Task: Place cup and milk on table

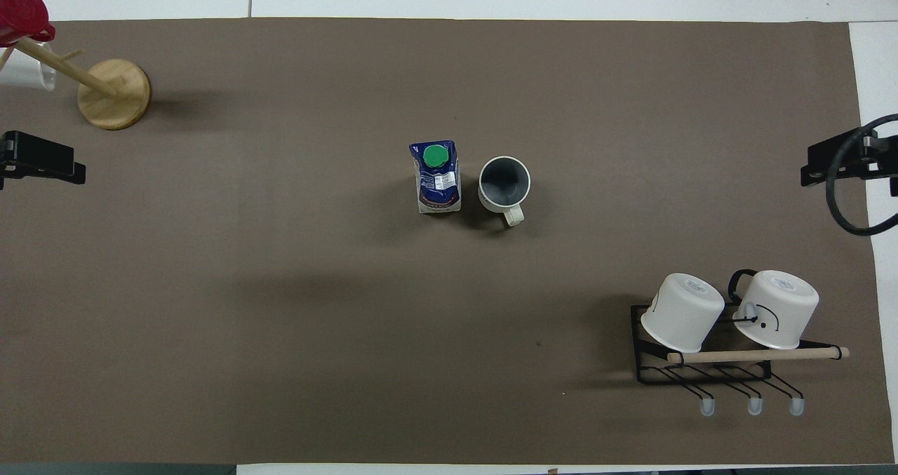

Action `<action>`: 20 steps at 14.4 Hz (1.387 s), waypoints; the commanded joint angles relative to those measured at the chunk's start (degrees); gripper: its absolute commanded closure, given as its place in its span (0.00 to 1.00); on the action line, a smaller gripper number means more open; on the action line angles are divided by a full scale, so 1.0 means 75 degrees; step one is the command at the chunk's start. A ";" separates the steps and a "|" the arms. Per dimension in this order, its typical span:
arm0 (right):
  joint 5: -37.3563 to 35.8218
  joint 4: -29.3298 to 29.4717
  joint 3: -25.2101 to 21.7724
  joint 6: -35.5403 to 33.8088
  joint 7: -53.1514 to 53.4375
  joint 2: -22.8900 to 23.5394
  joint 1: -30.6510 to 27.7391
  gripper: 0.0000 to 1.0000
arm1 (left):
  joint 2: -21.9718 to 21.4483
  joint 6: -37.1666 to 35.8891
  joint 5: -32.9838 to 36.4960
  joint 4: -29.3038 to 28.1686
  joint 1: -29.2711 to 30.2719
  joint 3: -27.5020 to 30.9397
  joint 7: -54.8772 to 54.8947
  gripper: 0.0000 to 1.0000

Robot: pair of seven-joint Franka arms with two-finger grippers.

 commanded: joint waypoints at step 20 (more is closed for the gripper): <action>0.0039 -0.0035 0.0041 -0.0055 -0.0188 -0.0019 -0.0091 0.00 | -0.0243 -0.0088 -0.0004 -0.0259 0.0068 -0.0008 0.0081 0.00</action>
